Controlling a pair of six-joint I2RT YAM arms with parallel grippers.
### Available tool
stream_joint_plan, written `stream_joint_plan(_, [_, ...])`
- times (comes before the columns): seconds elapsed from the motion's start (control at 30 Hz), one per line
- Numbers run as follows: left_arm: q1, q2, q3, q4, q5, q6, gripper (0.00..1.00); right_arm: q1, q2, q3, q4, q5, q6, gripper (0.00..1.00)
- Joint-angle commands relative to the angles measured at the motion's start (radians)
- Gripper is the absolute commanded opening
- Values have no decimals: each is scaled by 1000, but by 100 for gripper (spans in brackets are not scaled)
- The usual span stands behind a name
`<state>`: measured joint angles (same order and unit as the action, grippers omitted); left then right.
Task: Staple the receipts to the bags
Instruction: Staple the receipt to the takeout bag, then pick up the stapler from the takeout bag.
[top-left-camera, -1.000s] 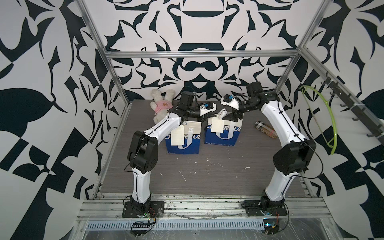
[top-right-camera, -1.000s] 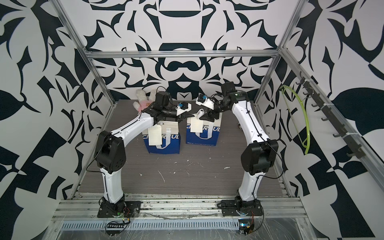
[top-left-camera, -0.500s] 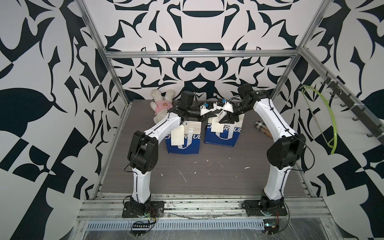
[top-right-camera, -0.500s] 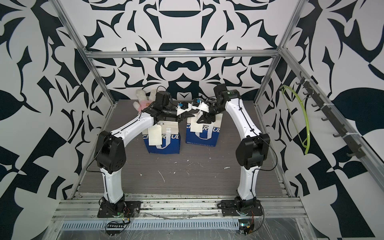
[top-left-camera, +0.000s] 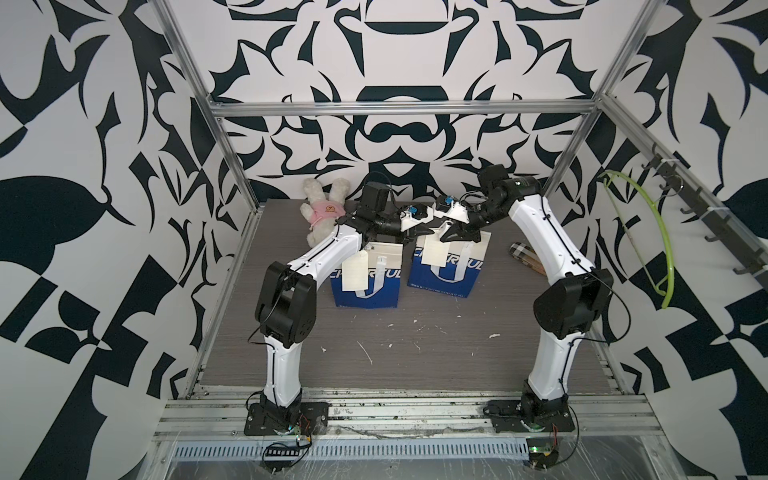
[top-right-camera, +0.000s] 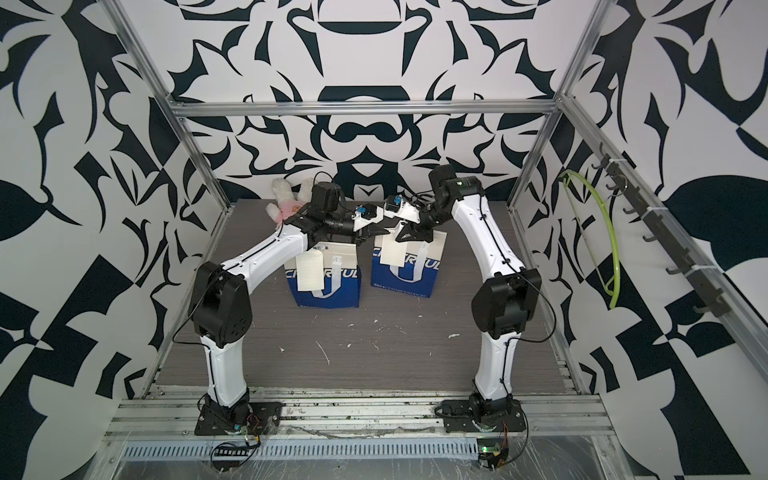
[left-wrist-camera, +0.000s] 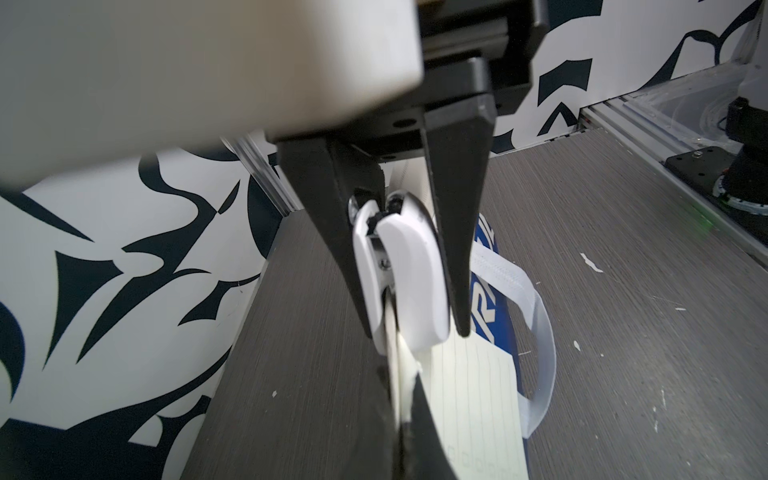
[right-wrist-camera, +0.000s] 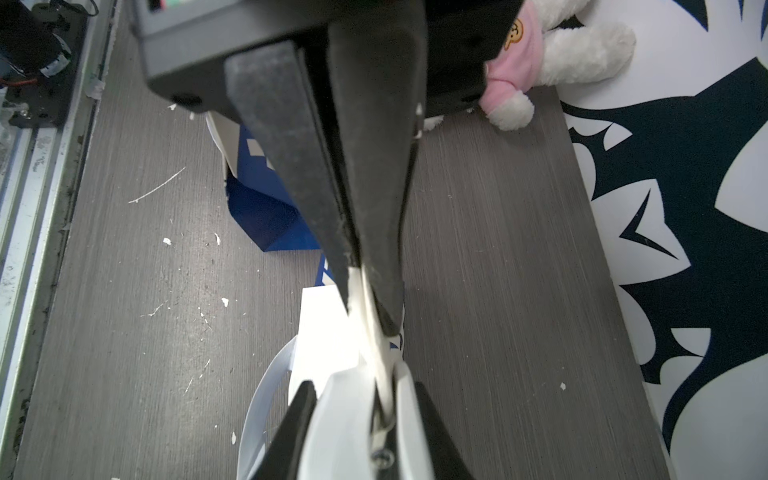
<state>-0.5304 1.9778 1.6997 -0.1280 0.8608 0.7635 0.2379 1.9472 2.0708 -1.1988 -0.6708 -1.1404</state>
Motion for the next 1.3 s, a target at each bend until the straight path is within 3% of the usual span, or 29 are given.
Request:
stream_joint_plan(0.0, [-1, 24, 18, -56, -15, 13, 0, 13, -34, -11, -15, -8, 35, 0])
stream_joint_plan(0.17, [-1, 27, 20, -56, -17, 11, 0, 12, -57, -57, 16, -40, 79, 0])
stream_joint_plan(0.23, [-1, 29, 18, -54, -22, 11, 0, 12, -86, -82, 78, -49, 148, 26])
stream_joint_plan(0.4, [0, 30, 2, -38, -42, -2, 0, 9, -214, -205, 271, -71, 322, 50])
stream_joint_plan(0.6, [-1, 24, -17, 14, -45, -37, 0, 9, -466, -535, 725, 160, 755, 78])
stream_joint_plan(0.73, [-1, 26, -18, 31, -38, -54, 0, 13, -562, -636, 815, 231, 1016, 77])
stream_joint_plan(0.87, [-1, 26, -22, 42, -33, -65, 0, 37, -606, -725, 890, 388, 1212, 77])
stream_joint_plan(1.27, [-1, 18, -33, 50, -35, -75, 0, 220, -557, -726, 952, 652, 1303, 69])
